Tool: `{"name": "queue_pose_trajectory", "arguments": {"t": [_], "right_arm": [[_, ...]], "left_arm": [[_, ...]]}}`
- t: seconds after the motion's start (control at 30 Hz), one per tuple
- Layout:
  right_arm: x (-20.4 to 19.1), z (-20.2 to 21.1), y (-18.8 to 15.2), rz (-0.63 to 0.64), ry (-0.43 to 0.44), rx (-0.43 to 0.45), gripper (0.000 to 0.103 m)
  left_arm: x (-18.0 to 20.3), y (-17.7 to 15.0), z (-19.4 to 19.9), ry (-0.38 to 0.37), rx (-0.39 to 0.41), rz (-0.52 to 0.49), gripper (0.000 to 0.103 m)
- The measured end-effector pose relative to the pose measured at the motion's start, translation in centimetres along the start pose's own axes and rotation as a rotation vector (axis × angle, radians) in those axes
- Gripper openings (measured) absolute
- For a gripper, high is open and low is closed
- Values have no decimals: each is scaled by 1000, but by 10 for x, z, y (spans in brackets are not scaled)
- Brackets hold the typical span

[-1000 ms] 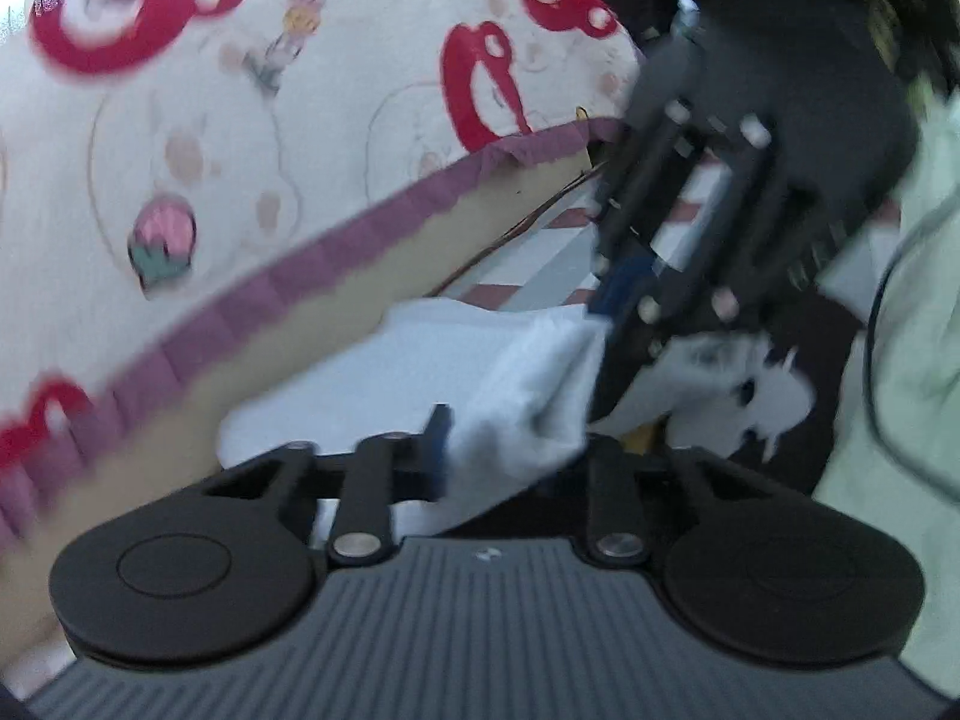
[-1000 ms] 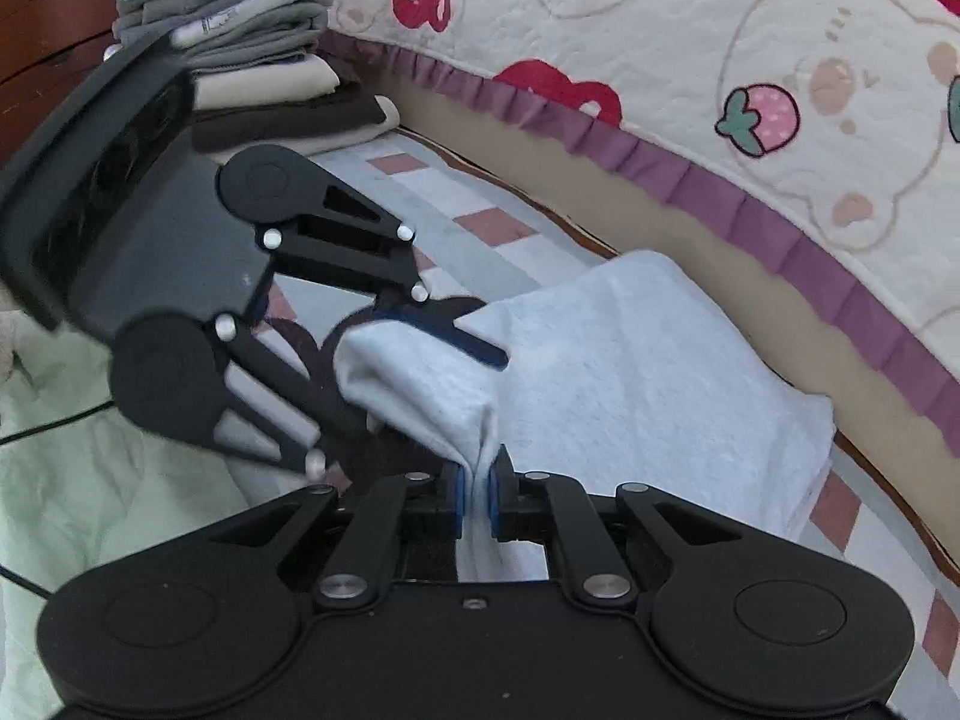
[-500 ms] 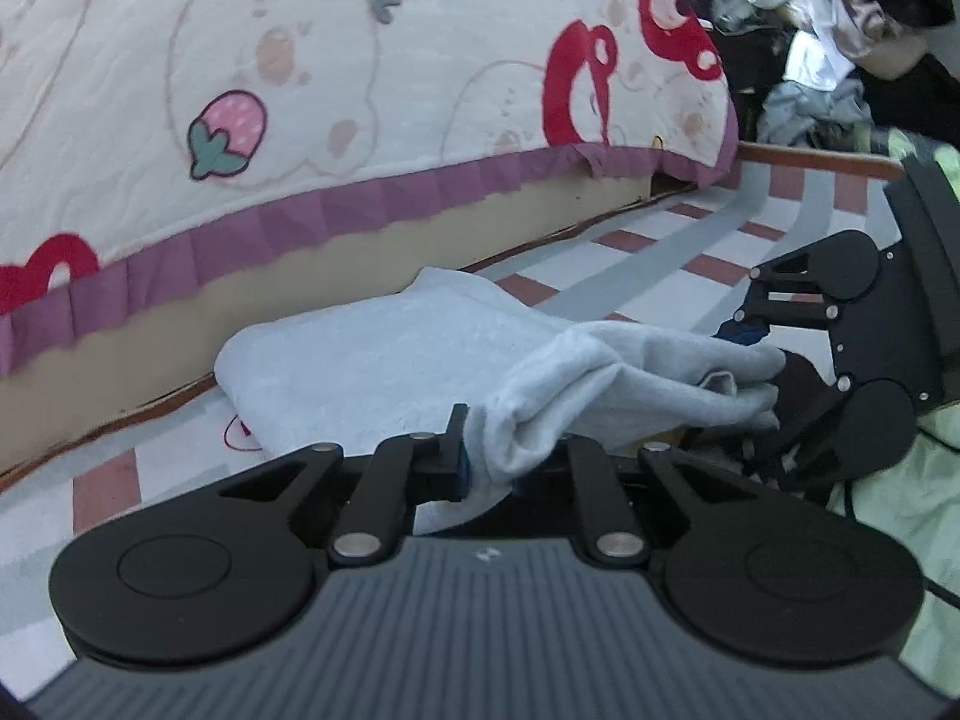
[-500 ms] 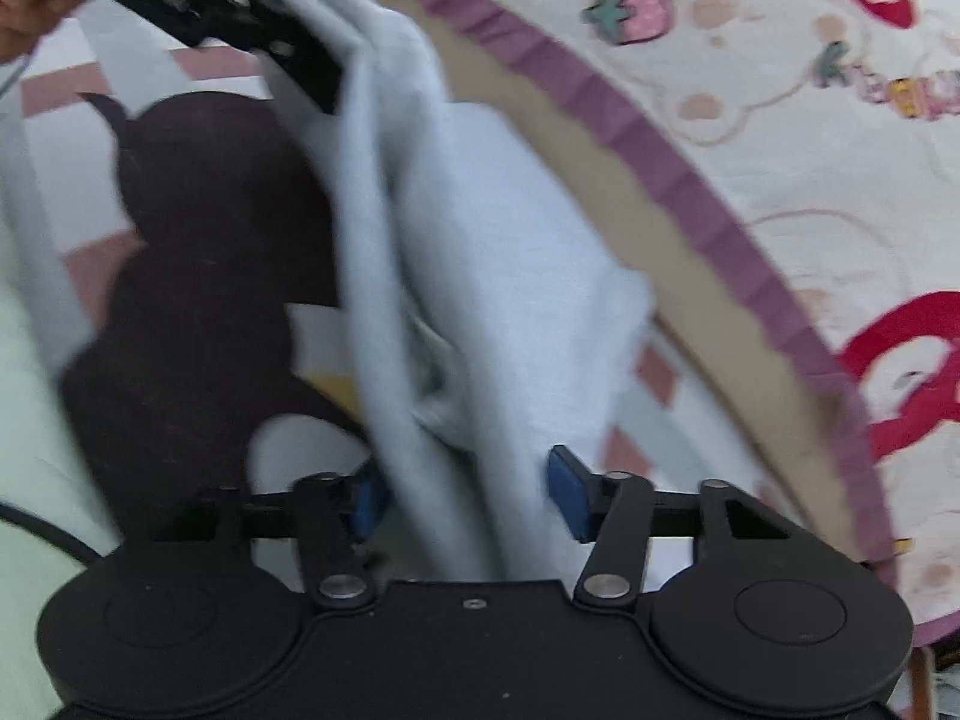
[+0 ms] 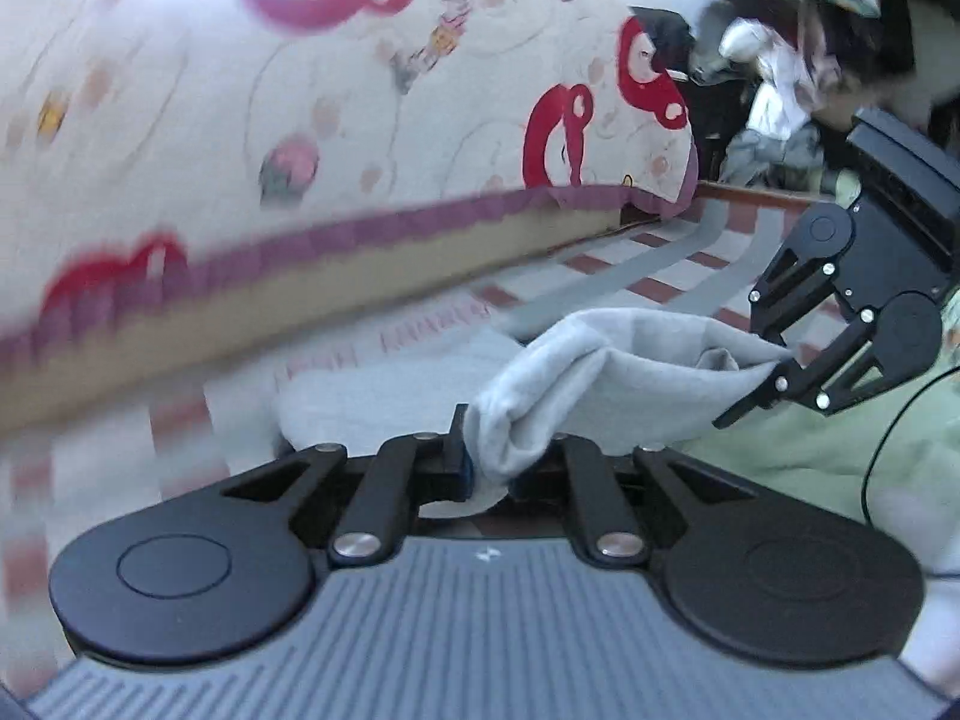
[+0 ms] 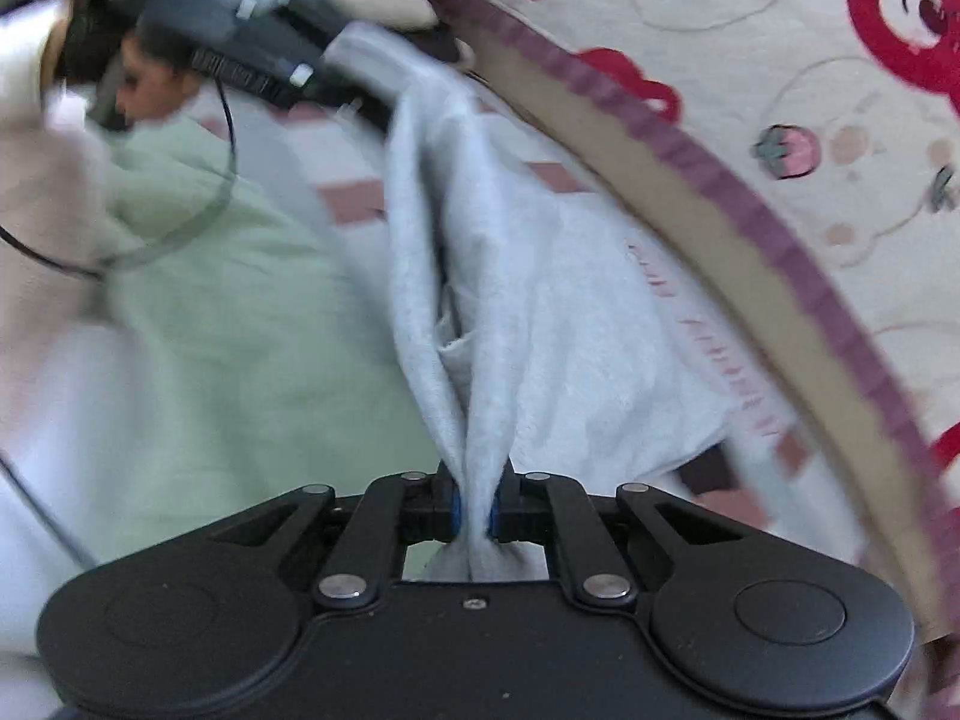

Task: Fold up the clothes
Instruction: 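Lift the shirt end with both grippers and fold it over the strip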

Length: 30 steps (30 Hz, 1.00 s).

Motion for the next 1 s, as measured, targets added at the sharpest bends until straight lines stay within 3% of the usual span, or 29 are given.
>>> {"name": "queue_pose_trajectory", "arguments": {"t": [0.13, 0.2, 0.33, 0.5, 0.67, 0.77, 0.83, 0.93, 1.0], "right_arm": [[34, -2, 8, -147, 3, 61, 10], [55, -4, 13, -238, -4, 102, 10], [111, -29, 16, -481, 14, 162, 10], [176, -90, 5, -784, 78, 137, 16], [203, -148, -12, -923, 125, 78, 23], [203, -151, -25, -1044, 166, 94, 36], [199, -145, -30, -1058, 186, 136, 53], [197, -132, -38, -1046, 164, 203, 63], [195, -127, -42, -1033, 141, 228, 64]], "left_arm": [[-12, -17, 1, 7, -57, 124, 10], [-24, -13, -8, 15, -60, 175, 10], [-44, 15, -36, 61, -43, 185, 10], [-88, 35, -99, 119, -99, 271, 10], [-121, 22, -162, 173, -173, 276, 10], [-128, 15, -173, 165, -179, 304, 10], [-128, 13, -170, 156, -166, 301, 10], [-132, 11, -166, 152, -153, 328, 10], [-137, 9, -168, 150, -151, 360, 10]]}}
Point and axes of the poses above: each gripper's, at about its wrist camera, not at the fingertips, and z roughly against the way its jaws point, x to its right, y to its top, the point moved 4 cm from there along -z, roughly the way its jaws point, and after that the axes turned 6 degrees about z, right-handed, at the moved point
